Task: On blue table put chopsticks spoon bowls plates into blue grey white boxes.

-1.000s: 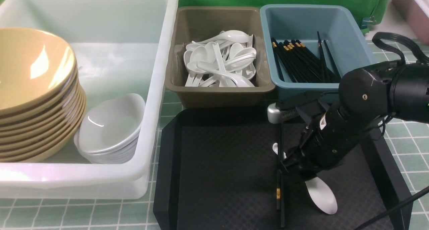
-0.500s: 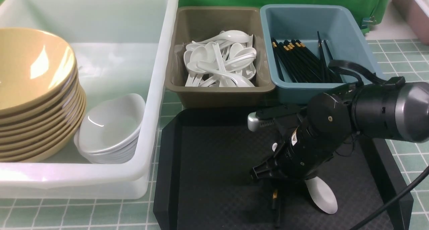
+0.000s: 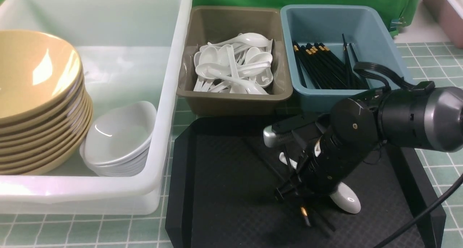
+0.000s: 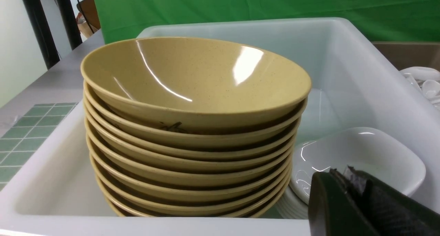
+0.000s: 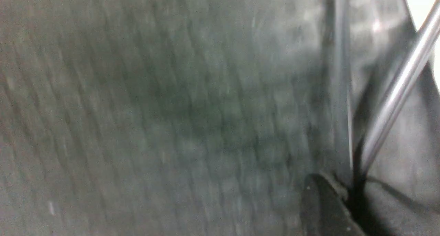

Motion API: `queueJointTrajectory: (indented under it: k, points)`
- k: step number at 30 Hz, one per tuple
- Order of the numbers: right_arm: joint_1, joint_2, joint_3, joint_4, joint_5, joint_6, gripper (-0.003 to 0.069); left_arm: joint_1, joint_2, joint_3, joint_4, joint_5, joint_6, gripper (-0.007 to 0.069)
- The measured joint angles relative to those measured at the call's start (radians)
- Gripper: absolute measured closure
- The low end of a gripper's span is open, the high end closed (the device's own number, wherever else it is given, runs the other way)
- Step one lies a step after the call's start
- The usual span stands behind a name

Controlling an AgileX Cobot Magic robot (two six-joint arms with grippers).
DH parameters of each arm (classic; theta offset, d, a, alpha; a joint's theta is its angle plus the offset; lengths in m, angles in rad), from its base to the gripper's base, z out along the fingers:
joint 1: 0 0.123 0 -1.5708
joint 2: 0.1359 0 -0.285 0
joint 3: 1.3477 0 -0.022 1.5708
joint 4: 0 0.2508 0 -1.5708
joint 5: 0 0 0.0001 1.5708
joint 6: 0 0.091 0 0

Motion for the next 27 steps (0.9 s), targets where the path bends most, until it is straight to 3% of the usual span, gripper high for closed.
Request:
queueJointTrajectory:
  k: [1,2,14,17,19,20,22,25,27]
  points:
    - [0.002,-0.027,0.005,-0.001,0.018,-0.033,0.0565,0.0,0.0,0.0,0.0,-0.001,0.0,0.0623]
    - [0.003,-0.031,0.005,-0.001,0.019,-0.039,0.0571,0.0,0.0,0.0,0.0,-0.001,0.0,0.0623]
    - [-0.003,-0.269,0.006,-0.062,0.005,-0.118,0.0574,0.0,0.0,0.0,0.001,-0.001,0.0,0.0623]
    - [-0.062,-0.29,0.006,-0.125,-0.196,-0.129,0.0574,0.0,0.0,0.0,0.001,-0.001,0.0,0.0623]
    - [-0.129,-0.281,0.006,-0.142,-0.43,-0.129,0.0574,0.0,0.0,0.0,0.001,-0.001,0.0,0.0623]
    - [-0.143,-0.278,0.006,-0.144,-0.453,-0.129,0.0574,0.0,0.0,0.0,0.001,-0.001,0.0,0.0623]
    - [-0.211,-0.233,0.005,-0.153,-0.711,-0.109,0.0574,0.0,0.0,0.0,0.001,-0.001,0.0,0.0623]
    - [-0.298,-0.121,-0.032,-0.158,-0.949,-0.074,0.057,0.0,0.0,0.0,0.001,-0.001,0.0,0.0623]
    - [-0.326,-0.066,-0.066,-0.158,-0.985,-0.065,0.0554,0.0,0.0,0.0,0.001,-0.001,0.0,0.0623]
